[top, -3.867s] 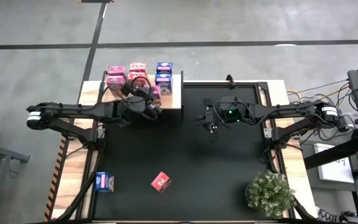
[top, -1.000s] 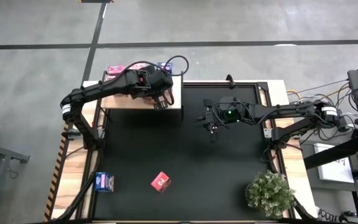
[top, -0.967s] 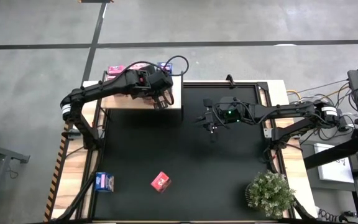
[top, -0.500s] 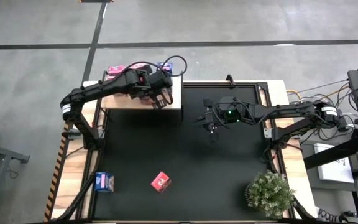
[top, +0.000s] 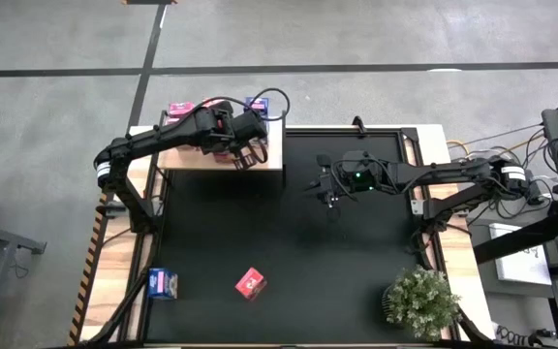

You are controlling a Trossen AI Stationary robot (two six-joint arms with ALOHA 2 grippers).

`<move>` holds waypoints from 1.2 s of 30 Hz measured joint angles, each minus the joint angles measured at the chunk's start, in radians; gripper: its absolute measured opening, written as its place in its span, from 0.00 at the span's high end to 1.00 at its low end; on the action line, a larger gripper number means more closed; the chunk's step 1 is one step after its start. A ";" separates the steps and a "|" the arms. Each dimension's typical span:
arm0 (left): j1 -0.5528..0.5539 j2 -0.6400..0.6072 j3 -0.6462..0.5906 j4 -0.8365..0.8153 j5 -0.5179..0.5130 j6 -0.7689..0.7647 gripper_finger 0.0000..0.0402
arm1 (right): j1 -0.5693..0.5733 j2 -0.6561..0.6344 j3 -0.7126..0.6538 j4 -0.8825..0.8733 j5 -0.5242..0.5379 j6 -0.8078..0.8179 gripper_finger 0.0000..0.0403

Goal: Stack cereal on shelf
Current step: Align the purple cereal box with the other purple cereal box on the shelf

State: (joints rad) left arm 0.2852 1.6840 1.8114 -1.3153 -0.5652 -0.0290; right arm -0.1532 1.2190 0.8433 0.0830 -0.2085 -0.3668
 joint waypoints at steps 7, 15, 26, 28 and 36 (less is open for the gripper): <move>0.000 0.000 0.000 -0.039 -0.004 -0.025 1.00 | 0.000 0.000 0.000 0.000 0.000 0.000 0.85; 0.000 0.000 0.000 -0.047 -0.005 -0.037 1.00 | 0.000 0.000 0.000 -0.001 0.000 0.007 0.85; 0.000 -0.001 0.000 -0.119 -0.055 -0.090 1.00 | 0.000 0.000 0.000 -0.003 0.000 0.007 0.85; 0.000 -0.001 0.000 -0.126 -0.055 -0.094 1.00 | 0.000 0.000 0.000 -0.003 0.000 0.008 0.85; 0.000 -0.001 0.000 -0.161 -0.055 -0.104 1.00 | 0.000 0.000 0.000 -0.004 0.000 0.007 0.85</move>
State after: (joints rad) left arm 0.2855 1.6833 1.8114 -1.4759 -0.6199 -0.1331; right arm -0.1532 1.2190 0.8433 0.0792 -0.2087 -0.3595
